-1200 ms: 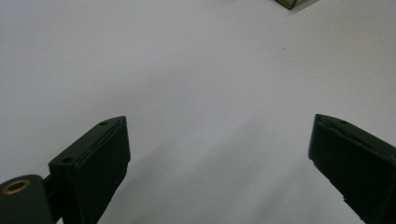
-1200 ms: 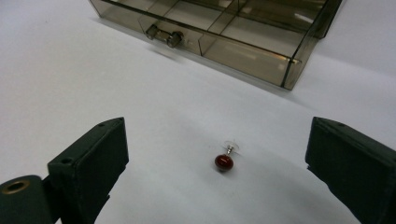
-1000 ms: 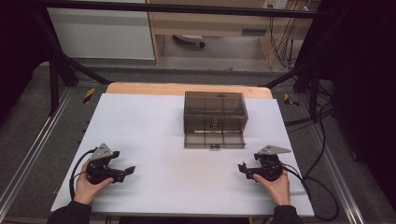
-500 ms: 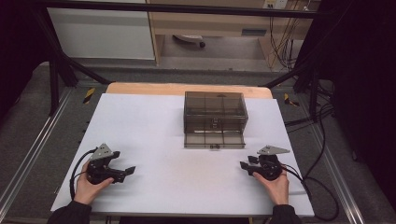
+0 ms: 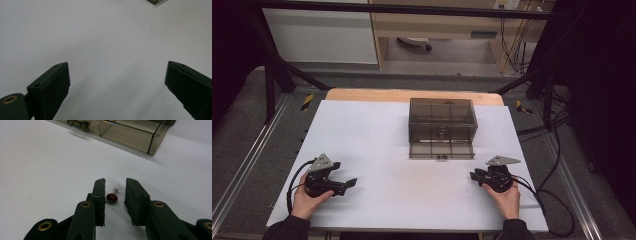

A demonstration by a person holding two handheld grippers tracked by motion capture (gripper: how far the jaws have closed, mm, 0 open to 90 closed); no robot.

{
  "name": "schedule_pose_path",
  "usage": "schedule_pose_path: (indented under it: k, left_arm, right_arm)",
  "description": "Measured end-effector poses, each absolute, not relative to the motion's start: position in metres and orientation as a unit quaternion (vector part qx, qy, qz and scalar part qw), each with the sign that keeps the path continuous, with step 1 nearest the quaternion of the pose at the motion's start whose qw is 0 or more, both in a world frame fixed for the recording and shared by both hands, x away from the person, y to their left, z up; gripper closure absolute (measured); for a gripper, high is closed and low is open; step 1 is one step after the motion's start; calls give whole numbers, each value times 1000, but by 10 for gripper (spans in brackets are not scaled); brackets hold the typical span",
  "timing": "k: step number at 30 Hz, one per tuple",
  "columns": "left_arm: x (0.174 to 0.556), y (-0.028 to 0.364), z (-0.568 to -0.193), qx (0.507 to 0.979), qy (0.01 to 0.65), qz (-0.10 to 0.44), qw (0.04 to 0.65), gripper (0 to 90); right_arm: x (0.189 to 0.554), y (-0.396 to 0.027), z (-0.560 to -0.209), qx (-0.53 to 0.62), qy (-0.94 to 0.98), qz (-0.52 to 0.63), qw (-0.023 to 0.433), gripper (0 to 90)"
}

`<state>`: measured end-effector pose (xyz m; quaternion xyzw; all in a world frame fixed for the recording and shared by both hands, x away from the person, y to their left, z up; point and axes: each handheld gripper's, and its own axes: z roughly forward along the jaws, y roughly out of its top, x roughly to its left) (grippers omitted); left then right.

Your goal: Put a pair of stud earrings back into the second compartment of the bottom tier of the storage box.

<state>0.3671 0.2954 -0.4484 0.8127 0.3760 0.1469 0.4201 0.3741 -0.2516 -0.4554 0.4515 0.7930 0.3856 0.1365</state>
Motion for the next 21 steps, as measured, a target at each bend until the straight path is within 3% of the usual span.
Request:
schedule_pose_path:
  k: [10,21]
  left_arm:
    - [367,295,-448,813,376,147,420,60]
    - [367,295,-448,813,376,147,420,61]
  right_arm:
    - [374,-252,-455,452,796,377,140,793]
    - [375,-253,-454,454,796,376,137,804]
